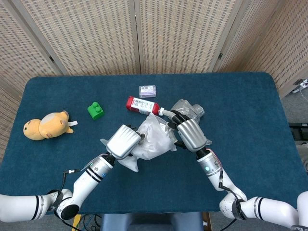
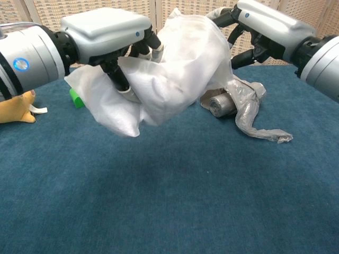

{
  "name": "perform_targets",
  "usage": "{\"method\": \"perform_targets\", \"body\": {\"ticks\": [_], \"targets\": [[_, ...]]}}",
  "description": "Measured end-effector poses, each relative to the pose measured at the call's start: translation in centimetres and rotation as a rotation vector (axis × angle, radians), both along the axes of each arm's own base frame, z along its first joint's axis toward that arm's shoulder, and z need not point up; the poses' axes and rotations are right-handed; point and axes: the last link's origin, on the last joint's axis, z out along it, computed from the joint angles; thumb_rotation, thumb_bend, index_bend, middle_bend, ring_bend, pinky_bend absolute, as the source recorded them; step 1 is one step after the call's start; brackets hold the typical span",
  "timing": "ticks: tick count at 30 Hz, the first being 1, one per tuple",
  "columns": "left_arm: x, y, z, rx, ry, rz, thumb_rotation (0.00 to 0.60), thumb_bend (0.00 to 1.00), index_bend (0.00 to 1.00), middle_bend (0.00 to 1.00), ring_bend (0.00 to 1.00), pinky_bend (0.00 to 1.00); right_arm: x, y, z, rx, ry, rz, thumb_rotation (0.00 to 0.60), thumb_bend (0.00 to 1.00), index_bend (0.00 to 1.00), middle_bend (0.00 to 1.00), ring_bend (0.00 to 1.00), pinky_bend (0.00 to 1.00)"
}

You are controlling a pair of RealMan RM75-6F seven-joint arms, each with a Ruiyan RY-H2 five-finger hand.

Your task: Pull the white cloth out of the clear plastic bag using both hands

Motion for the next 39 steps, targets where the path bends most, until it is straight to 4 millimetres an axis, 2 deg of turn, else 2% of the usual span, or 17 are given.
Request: {"method": "perform_targets", "body": {"ticks": [4, 10, 15, 25, 33, 39], "targets": [[-1.0, 0.1, 0.0, -0.012, 0.05, 0.054, 0.6, 0.13, 0.31, 0.63, 0.55, 0.61, 0.1, -0.3, -0.4, 0.013, 0.016, -0.003, 0.6, 0.66, 0.69, 0.19, 0.14, 0.37], [-2.7, -0.1, 0.3, -0.037, 0.114, 0.152, 0.6, 0.11, 0.1, 0.29, 0.4, 0.54, 0.7, -0.8, -1.5, 0.036, 0.027, -0.003, 0.6, 0.66, 0.7, 0.19, 0.14, 0.37], [-3.9, -0.5, 0.5, -0.049, 0.139, 0.204, 0.6, 0.07, 0.03, 0.12, 0.35, 0.53, 0.6, -1.1, -2.0, 0.041, 0.031, -0.013, 0.6, 0.66, 0.7, 0.19, 0.14, 0.37], [-5.3, -1.0, 0.2, -0.07, 0.148, 0.253, 0.6, 0.04, 0.02, 0.09, 0.33, 0.53, -0.4, -1.6, -2.9, 0.053, 0.044, -0.058, 0.6, 0.66, 0.7, 0.19, 0.14, 0.37], [-5.8, -1.2, -0.1, -0.069, 0.132, 0.261, 0.6, 0.02, 0.01, 0.04, 0.2, 0.5, -1.0, -1.7, -2.9, 0.053, 0.041, -0.081, 0.6, 0.66, 0.7, 0.19, 0.14, 0.37], [-5.8, -1.4, -0.2, -0.066, 0.115, 0.247, 0.6, 0.02, 0.05, 0.05, 0.21, 0.49, -1.9, -1.7, -2.6, 0.046, 0.039, -0.104, 0.6, 0.66, 0.7, 0.2, 0.14, 0.37]]}}
